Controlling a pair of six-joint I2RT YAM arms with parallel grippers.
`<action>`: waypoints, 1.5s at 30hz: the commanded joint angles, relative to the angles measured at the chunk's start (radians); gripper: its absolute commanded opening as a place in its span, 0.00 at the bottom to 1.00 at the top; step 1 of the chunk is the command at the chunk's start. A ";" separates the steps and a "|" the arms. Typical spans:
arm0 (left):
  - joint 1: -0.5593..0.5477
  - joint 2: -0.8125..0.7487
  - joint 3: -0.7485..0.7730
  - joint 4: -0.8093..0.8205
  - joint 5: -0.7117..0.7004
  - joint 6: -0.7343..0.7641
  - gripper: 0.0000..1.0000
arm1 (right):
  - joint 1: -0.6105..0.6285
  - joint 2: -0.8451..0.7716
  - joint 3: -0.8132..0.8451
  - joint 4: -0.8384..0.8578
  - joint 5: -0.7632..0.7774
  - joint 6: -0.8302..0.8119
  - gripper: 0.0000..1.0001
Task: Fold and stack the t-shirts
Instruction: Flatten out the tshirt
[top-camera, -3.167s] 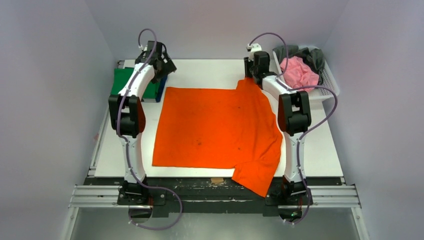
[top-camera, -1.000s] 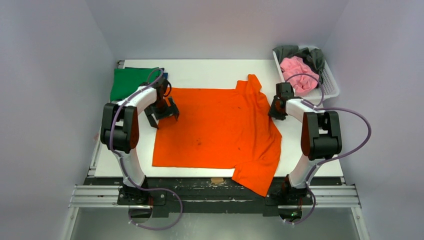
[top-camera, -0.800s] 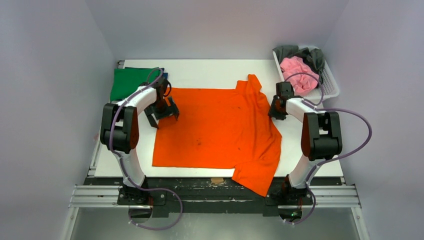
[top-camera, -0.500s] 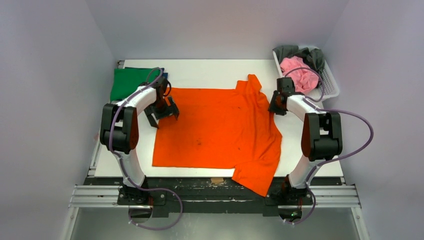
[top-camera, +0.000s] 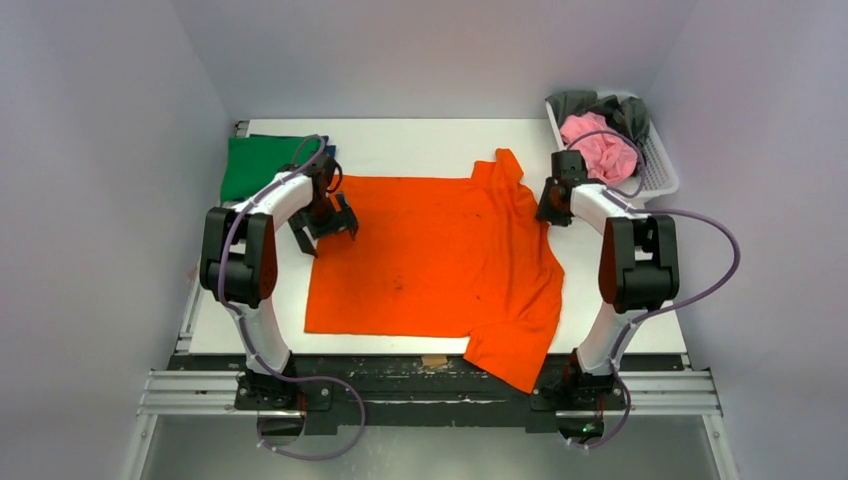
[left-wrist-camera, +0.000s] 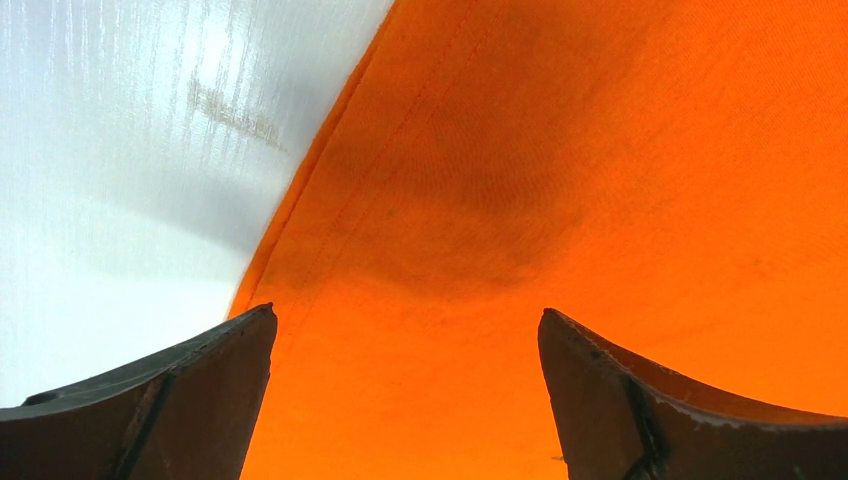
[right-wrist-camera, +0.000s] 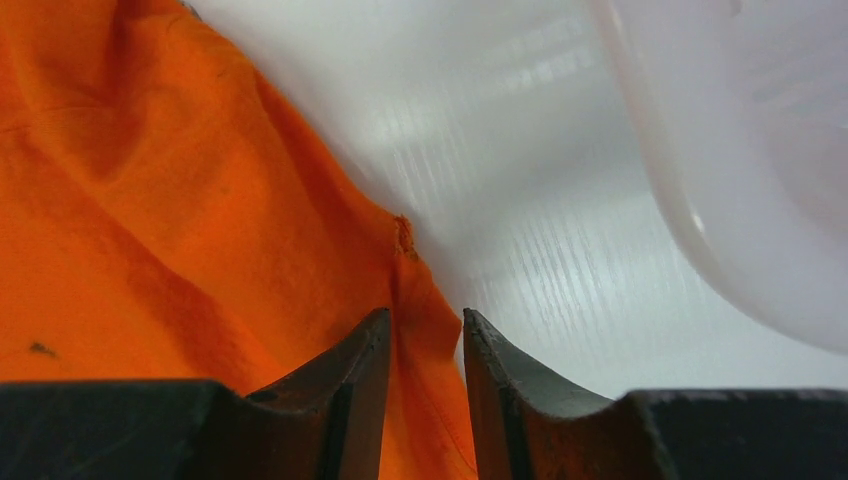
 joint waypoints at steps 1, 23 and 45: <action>0.006 -0.040 0.031 -0.003 -0.010 -0.011 1.00 | 0.001 0.062 0.029 0.004 0.009 -0.010 0.32; 0.007 -0.036 0.066 -0.030 -0.019 0.008 1.00 | -0.006 -0.063 -0.073 -0.233 0.362 0.172 0.06; -0.010 0.072 0.233 0.195 0.313 0.043 1.00 | 0.033 0.115 0.224 -0.006 -0.096 0.050 0.39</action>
